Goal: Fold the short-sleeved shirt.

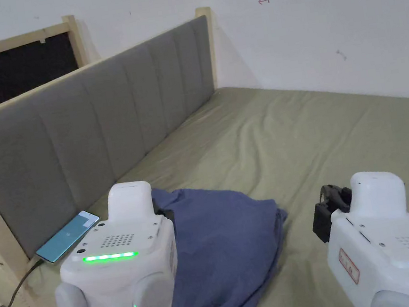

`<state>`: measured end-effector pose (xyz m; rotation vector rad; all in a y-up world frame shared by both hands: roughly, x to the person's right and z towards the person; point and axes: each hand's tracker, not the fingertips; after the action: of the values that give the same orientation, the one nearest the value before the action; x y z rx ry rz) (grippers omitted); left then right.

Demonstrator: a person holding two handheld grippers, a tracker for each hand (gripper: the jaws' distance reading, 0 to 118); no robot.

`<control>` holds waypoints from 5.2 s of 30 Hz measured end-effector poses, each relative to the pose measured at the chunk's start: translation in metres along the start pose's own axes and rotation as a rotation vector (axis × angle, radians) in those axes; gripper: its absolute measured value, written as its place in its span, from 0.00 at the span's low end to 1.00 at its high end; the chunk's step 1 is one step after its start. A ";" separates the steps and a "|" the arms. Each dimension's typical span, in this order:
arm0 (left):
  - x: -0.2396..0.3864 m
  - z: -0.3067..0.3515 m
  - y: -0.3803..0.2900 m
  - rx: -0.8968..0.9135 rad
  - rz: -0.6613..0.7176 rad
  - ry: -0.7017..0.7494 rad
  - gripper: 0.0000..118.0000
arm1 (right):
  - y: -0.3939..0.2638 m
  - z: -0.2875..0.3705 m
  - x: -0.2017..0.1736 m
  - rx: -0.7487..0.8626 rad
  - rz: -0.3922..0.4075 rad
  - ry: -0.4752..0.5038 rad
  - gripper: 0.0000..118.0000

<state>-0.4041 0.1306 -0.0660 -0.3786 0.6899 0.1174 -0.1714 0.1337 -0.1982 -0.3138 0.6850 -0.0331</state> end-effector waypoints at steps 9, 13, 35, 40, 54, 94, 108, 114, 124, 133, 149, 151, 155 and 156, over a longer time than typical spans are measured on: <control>0.033 -0.153 -0.045 -0.459 0.006 -0.100 1.00 | -0.019 -0.030 0.035 -0.109 -0.013 -0.091 0.03; 0.054 -0.185 -0.044 -0.524 -0.103 -0.052 0.99 | -0.026 -0.047 0.047 -0.151 -0.043 -0.107 0.03; 0.054 -0.250 -0.045 -0.740 0.000 -0.074 0.01 | -0.043 -0.063 0.054 -0.247 -0.019 -0.120 0.03; 0.059 -0.229 0.000 -0.658 0.033 -0.142 0.01 | -0.035 -0.053 0.071 -0.221 -0.081 -0.150 0.03; 0.280 -0.084 0.122 -0.361 -0.087 -0.804 0.01 | 0.023 0.063 0.176 -0.020 -0.116 -0.463 0.03; 0.277 -0.067 -0.073 -0.612 -0.272 -0.629 0.00 | -0.023 0.102 0.239 -0.152 -0.209 -0.585 0.03; 0.196 -0.217 -0.032 -0.664 -0.077 -0.372 0.85 | -0.050 0.054 0.241 -0.270 -0.219 -0.524 0.03; 0.214 -0.243 -0.075 -0.761 -0.115 -0.327 0.13 | -0.062 0.052 0.253 -0.316 -0.236 -0.539 0.03; 0.216 -0.214 -0.050 -0.700 -0.154 -0.332 0.03 | -0.054 0.054 0.298 -0.350 -0.257 -0.440 0.10; 0.215 -0.211 -0.038 -0.678 -0.146 -0.356 0.03 | -0.047 -0.036 0.405 -0.578 -0.318 -0.419 0.76; 0.215 -0.208 -0.008 -0.644 -0.161 -0.349 0.03 | -0.032 -0.047 0.421 -0.704 -0.230 -0.412 0.03; 0.211 -0.202 0.008 -0.615 -0.148 -0.349 0.03 | -0.010 -0.034 0.423 -0.624 -0.250 -0.441 0.03; 0.204 -0.178 0.046 -0.514 -0.172 -0.331 0.03 | 0.040 -0.005 0.418 -0.538 -0.217 -0.450 0.02; 0.201 -0.172 0.056 -0.498 -0.171 -0.336 0.03 | 0.053 0.004 0.415 -0.501 -0.199 -0.463 0.02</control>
<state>-0.3658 0.1136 -0.3327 -0.8718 0.2858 0.1855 0.1494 0.1299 -0.4675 -0.8415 0.1893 0.0226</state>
